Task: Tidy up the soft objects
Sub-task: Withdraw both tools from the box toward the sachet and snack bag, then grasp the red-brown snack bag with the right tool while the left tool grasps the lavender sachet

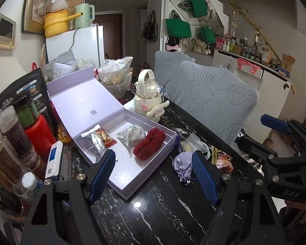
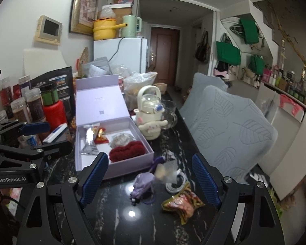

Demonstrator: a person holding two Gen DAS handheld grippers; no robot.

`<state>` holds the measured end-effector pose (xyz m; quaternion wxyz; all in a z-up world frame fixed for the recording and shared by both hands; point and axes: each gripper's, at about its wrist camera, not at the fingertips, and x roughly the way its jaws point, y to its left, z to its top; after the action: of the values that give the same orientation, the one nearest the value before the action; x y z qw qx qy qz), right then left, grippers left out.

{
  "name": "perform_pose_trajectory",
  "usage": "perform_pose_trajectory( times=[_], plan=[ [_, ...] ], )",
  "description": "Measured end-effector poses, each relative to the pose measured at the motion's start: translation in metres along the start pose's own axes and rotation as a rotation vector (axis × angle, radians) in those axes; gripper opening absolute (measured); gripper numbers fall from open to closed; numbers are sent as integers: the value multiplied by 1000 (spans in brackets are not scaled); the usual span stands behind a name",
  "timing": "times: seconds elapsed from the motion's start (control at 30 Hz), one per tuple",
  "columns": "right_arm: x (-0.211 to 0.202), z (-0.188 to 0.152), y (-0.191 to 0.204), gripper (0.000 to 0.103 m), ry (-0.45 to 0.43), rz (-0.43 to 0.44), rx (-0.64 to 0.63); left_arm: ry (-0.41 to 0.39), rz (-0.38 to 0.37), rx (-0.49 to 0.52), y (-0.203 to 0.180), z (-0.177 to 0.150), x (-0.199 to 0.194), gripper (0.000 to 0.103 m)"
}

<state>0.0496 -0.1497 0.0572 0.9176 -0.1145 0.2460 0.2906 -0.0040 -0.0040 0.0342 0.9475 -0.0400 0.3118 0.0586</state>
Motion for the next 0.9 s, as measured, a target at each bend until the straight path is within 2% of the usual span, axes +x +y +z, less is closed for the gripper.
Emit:
perform_pose_trajectory(
  times=[0.3,0.9],
  plan=[
    [4,-28,-18,87,42,-87,25,77,-37,39,-18,-16,30,77],
    [26,-78,-45,87,164,-103,134,152,-112,64,-42,-44,67,77]
  ],
)
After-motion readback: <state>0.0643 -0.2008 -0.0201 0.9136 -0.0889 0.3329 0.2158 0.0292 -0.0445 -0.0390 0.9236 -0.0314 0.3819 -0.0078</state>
